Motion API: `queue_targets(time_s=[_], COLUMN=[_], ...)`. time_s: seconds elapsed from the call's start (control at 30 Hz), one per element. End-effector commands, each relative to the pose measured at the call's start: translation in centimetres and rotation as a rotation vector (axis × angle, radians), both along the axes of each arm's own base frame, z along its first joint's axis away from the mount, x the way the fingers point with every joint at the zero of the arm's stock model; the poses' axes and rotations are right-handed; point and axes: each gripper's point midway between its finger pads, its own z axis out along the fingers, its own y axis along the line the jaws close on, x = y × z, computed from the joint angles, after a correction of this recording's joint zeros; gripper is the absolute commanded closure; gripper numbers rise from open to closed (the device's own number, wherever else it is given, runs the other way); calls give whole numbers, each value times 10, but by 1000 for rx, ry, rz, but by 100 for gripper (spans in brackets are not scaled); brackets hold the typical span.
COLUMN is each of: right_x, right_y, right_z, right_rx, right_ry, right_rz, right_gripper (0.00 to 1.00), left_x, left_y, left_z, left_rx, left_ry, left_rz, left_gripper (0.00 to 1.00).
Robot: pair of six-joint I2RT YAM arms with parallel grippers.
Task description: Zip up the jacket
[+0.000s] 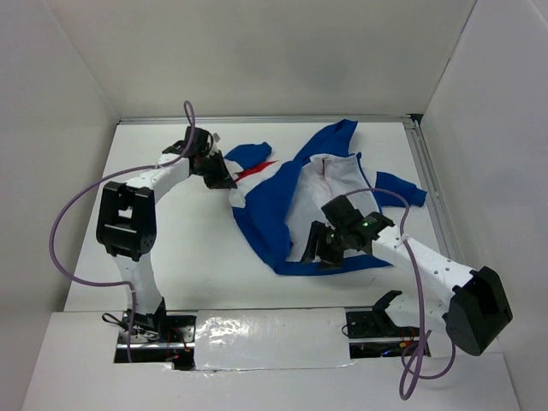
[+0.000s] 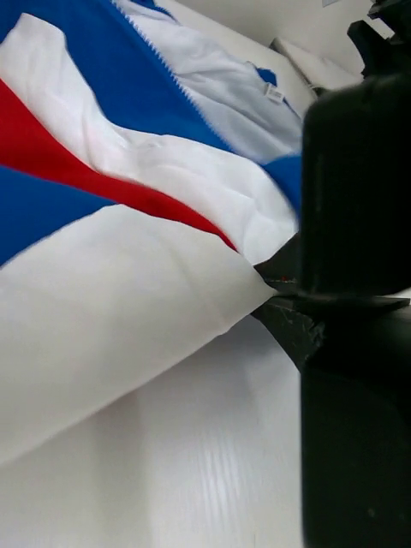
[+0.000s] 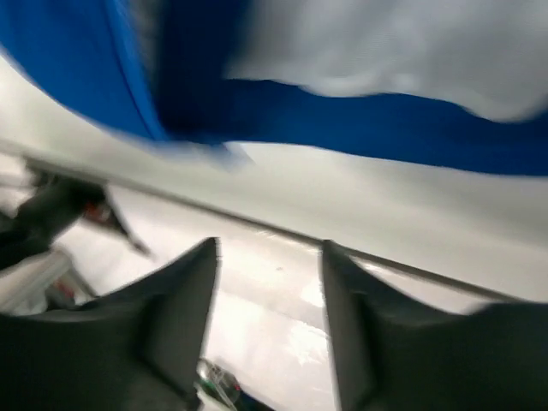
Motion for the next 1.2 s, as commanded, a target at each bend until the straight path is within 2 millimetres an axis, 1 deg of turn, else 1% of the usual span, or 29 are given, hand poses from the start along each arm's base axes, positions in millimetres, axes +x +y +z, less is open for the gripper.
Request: queue_targets(time_s=[0.0,0.03,0.07,0.1,0.13,0.17,0.2,0.23,0.3,0.33,0.37,0.4,0.43,0.47,0.5,0.53,0.57,0.6,0.63,0.67,0.73,0.8,0.83,0.9,0.93,1.0,1.07,1.1,1.17], right_x=[8,20,26,32,43,46,47,51,55,62,64,66,71,69,73,76,76,79,82,81,85,83,82,82,80,80,80,79,80], right_y=[-32,-31,-30,-28,-23,-18,-16,-13,-13,-22,-25,-31,-37,-40,-44,-51,-54,-59,-66,-70,-85,-95,-98,-104,-107,-112,-124,-128,-140], right_z=[-7,9,21,37,55,63,71,75,72,69,62,55,50,40,36,34,30,31,36,34,38,40,40,44,43,44,39,34,30], right_rx=[-148,-158,-156,-139,-126,-103,-82,-78,-93,-136,-159,-181,-191,-191,-184,-168,-161,-154,-135,-137,-141,-140,-142,-116,-115,-104,-127,-139,-154], right_ry=[-57,-150,-212,-286,-398,-447,-496,-532,-529,-519,-492,-474,-455,-424,-408,-388,-376,-384,-393,-396,-405,-400,-406,-410,-416,-423,-418,-411,-396], right_rz=[-114,-94,-85,-74,-28,3,26,46,42,-15,-52,-76,-110,-116,-138,-168,-178,-197,-223,-226,-278,-305,-294,-311,-305,-318,-352,-356,-394], right_gripper=[37,20,17,16,11,1,0,0,0,0,0,0,0,0,0,0,0,0,0,0,0,0,0,0,0,0,0,0,0], left_x=[18,16,16,11,10,3,-2,-8,-25,-42,-55,-68,-87,-109,-130,-140,-164,-183,-191,-208,-227,-231,-232,-224,-218,-208,-198,-197,-189], left_y=[31,31,29,22,19,17,14,12,14,16,9,6,3,-13,-18,-25,-44,-49,-55,-70,-86,-93,-97,-105,-105,-114,-123,-127,-135], left_z=[12,16,22,29,45,46,53,71,71,74,73,88,74,84,65,65,69,52,48,45,25,13,9,0,-11,-7,-11,-20,-21], left_rx=[56,51,40,12,-6,-21,-33,-55,-59,-55,-59,-57,-52,-63,-58,-64,-82,-76,-72,-76,-35,5,32,45,73,72,99,118,129], left_ry=[-79,-81,-94,-112,-156,-164,-184,-229,-209,-197,-188,-231,-198,-238,-198,-204,-223,-186,-175,-177,-157,-136,-142,-137,-116,-128,-149,-137,-140], left_rz=[10,-7,-27,-73,-92,-111,-124,-137,-128,-118,-128,-132,-137,-190,-218,-231,-305,-339,-337,-390,-428,-416,-420,-425,-410,-398,-400,-410,-413], left_gripper=[89,65,38,1,1,1,1,1,1,1,1,1,1,1,1,1,1,1,1,1,1,1,4,8,9,11,12,12,14])
